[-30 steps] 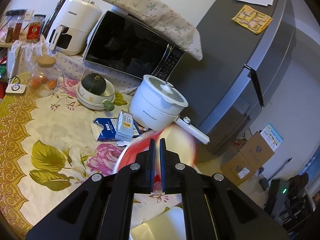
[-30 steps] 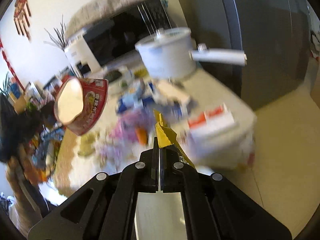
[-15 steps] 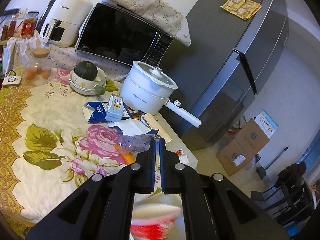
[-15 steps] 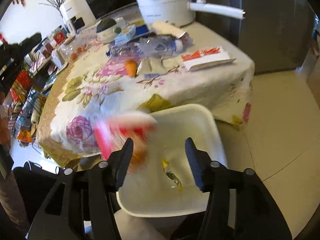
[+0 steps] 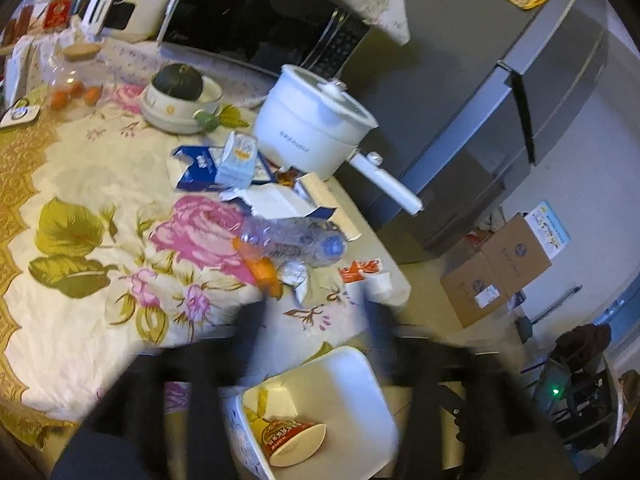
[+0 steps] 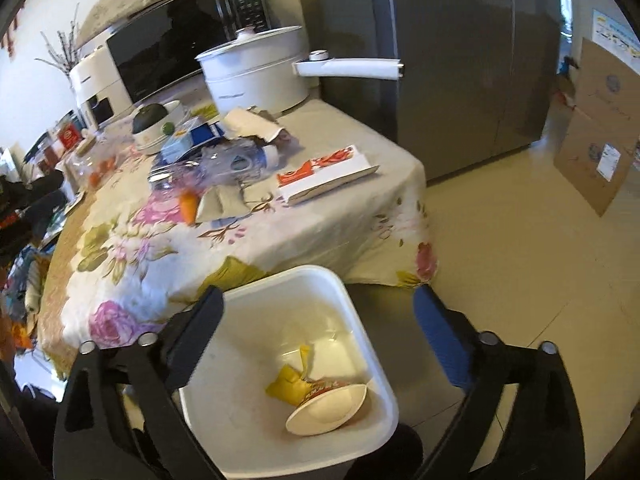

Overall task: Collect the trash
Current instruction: 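Open both tools over the white bin, dropping the cup and wrapper, then reach the left tool to the white milk carton and grasp it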

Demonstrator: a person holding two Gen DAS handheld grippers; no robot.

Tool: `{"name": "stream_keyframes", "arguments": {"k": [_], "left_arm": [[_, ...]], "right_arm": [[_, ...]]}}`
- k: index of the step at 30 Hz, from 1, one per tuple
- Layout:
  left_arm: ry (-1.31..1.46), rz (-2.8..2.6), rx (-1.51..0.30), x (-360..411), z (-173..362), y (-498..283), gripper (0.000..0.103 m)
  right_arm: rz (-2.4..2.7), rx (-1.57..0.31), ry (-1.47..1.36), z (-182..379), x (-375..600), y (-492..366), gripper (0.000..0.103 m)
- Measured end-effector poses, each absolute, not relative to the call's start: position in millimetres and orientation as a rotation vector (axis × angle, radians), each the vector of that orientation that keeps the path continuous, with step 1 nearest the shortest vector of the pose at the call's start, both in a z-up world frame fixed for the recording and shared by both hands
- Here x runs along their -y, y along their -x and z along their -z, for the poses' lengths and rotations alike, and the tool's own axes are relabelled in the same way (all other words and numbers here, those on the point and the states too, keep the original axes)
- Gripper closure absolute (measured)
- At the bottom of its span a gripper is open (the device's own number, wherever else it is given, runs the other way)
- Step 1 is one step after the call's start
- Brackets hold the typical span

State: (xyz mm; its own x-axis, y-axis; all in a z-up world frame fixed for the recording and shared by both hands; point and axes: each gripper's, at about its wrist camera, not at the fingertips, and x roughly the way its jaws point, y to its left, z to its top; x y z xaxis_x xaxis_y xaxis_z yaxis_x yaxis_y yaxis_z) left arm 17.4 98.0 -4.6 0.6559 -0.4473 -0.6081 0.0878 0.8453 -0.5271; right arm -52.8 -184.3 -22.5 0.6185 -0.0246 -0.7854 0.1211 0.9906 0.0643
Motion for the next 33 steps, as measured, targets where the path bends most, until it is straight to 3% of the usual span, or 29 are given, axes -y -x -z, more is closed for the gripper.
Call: {"name": "stream_keyframes", "arguments": {"k": [2,6,10,17,23,29,33], "left_arm": [[0.481,0.311,-0.814,-95.7,6.7,-19.1,0.032],[0.445,0.289,-0.848,-88.9,12.0,-23.8,0.014],[0.414,0.262,-0.870,-85.0,15.3,-27.7,0.008],[0.247,0.189,-0.874,-70.0,17.7,-31.3,0.007],[0.295,0.175,-0.936,-78.9,32.2,-42.8,0.007],[0.350,0.138,-1.017,-88.6,53.9,-56.0,0.007],[0.397,0.111,-1.079,-96.4,71.9,-64.0,0.007]], "right_arm": [[0.103,-0.889,-0.101,21.6,181.9,50.0,0.007],[0.129,-0.871,-0.066,18.3,174.9,44.6,0.007],[0.157,-0.856,-0.027,12.2,166.1,37.5,0.007],[0.172,-0.820,-0.058,-8.4,156.8,13.9,0.007],[0.180,-0.759,-0.058,-21.4,145.0,-10.4,0.007],[0.224,-0.742,-0.013,-1.4,142.4,-26.6,0.007],[0.241,-0.831,-0.012,23.1,146.4,-33.9,0.007]]}}
